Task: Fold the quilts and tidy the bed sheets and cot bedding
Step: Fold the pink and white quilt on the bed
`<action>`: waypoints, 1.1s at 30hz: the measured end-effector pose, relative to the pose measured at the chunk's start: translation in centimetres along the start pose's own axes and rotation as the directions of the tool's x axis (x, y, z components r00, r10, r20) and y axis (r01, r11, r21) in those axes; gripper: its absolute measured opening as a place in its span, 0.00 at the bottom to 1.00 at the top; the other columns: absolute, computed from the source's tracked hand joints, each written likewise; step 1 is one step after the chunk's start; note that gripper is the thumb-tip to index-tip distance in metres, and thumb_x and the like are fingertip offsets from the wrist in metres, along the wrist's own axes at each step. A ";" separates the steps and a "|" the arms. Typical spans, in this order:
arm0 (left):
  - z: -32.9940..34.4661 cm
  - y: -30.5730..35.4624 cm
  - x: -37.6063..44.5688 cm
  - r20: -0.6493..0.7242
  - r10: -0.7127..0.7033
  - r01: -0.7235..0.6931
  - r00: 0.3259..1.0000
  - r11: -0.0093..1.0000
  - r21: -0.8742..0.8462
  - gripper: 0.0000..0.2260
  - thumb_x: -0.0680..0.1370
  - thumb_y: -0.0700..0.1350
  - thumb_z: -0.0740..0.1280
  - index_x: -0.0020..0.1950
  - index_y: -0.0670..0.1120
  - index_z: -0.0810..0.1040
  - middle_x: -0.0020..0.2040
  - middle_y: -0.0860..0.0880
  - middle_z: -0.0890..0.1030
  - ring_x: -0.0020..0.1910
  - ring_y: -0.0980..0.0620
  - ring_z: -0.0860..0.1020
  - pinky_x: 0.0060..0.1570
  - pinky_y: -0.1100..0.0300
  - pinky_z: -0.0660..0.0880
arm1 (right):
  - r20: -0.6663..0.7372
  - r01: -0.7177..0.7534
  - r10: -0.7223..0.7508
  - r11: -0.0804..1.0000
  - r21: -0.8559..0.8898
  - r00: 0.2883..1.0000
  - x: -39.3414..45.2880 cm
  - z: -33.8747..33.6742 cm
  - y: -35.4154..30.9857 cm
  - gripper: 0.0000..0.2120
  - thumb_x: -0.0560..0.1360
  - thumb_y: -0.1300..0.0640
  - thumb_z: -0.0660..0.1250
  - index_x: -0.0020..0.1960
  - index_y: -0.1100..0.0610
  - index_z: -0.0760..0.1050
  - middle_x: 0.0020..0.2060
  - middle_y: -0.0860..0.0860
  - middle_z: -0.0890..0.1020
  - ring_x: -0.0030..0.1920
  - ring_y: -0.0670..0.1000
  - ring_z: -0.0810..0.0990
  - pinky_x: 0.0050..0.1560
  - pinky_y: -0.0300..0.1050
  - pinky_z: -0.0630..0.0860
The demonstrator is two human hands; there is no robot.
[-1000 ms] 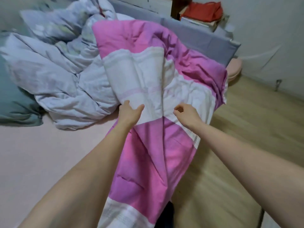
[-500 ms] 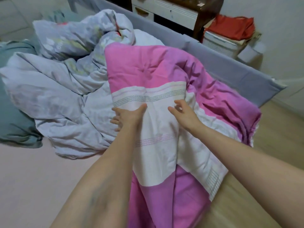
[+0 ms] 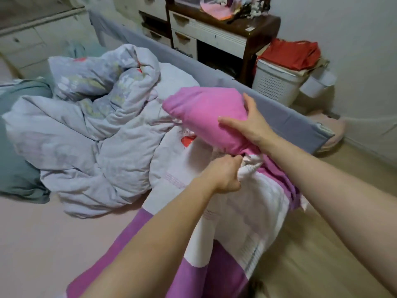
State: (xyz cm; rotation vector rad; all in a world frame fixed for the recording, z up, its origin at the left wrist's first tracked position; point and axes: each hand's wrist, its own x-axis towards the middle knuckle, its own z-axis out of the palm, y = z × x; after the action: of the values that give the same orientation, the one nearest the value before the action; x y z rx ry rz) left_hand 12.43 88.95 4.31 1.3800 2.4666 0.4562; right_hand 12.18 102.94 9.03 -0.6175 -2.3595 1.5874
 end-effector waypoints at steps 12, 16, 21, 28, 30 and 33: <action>4.6 8.3 9.1 0.179 -0.186 0.247 0.966 0.866 -0.435 0.14 0.72 0.57 0.72 0.38 0.45 0.83 0.33 0.51 0.82 0.32 0.55 0.77 0.41 0.61 0.74 | -0.154 -0.389 0.374 0.917 -0.081 0.914 -4.1 -15.6 17.0 0.17 0.68 0.73 0.62 0.54 0.61 0.74 0.38 0.58 0.83 0.36 0.55 0.81 0.38 0.49 0.78; 5.4 10.5 13.6 -0.034 -0.578 0.402 0.815 0.607 -0.685 0.49 0.58 0.67 0.77 0.72 0.46 0.65 0.68 0.47 0.70 0.65 0.52 0.71 0.65 0.58 0.67 | -0.074 -0.442 0.450 0.891 0.104 0.890 -5.6 -15.7 21.3 0.15 0.73 0.75 0.57 0.49 0.60 0.76 0.33 0.54 0.79 0.31 0.50 0.77 0.35 0.47 0.75; 9.3 12.3 16.8 0.065 -0.494 0.467 0.867 0.761 -0.451 0.27 0.66 0.55 0.77 0.62 0.47 0.75 0.57 0.45 0.81 0.52 0.48 0.79 0.54 0.55 0.76 | 0.151 -0.424 0.429 0.660 0.620 0.890 -6.2 -14.8 21.0 0.17 0.73 0.70 0.53 0.43 0.57 0.79 0.35 0.49 0.77 0.41 0.47 0.71 0.45 0.39 0.68; 10.9 9.3 15.7 -0.064 -0.708 0.577 0.703 0.620 -0.531 0.12 0.76 0.39 0.60 0.32 0.44 0.73 0.30 0.48 0.75 0.38 0.45 0.74 0.35 0.56 0.68 | -0.276 -0.605 0.607 0.790 0.102 0.745 -3.6 -18.8 26.7 0.06 0.74 0.60 0.67 0.50 0.60 0.78 0.48 0.58 0.80 0.52 0.55 0.78 0.52 0.45 0.72; 11.3 9.3 16.1 -0.060 -0.747 0.612 0.663 0.586 -0.532 0.12 0.75 0.38 0.59 0.31 0.43 0.73 0.31 0.47 0.74 0.36 0.46 0.72 0.34 0.56 0.66 | -0.182 -0.606 0.590 0.794 -0.041 0.786 -2.2 -19.2 29.2 0.28 0.69 0.55 0.75 0.65 0.59 0.70 0.62 0.56 0.75 0.63 0.57 0.74 0.60 0.45 0.69; 11.9 9.5 16.7 -0.114 -0.749 0.585 0.653 0.593 -0.553 0.12 0.74 0.37 0.58 0.29 0.43 0.68 0.29 0.46 0.71 0.33 0.47 0.69 0.33 0.55 0.65 | -0.089 -0.500 0.496 0.824 -0.266 0.864 0.2 -18.2 31.6 0.44 0.63 0.49 0.80 0.72 0.59 0.62 0.68 0.56 0.68 0.69 0.58 0.65 0.67 0.49 0.65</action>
State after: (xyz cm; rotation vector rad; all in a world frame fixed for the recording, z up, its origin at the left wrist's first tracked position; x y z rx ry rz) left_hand 15.92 109.65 -4.13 0.0956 2.6243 1.0702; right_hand 26.31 128.27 -13.12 -1.4055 -2.5719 1.4057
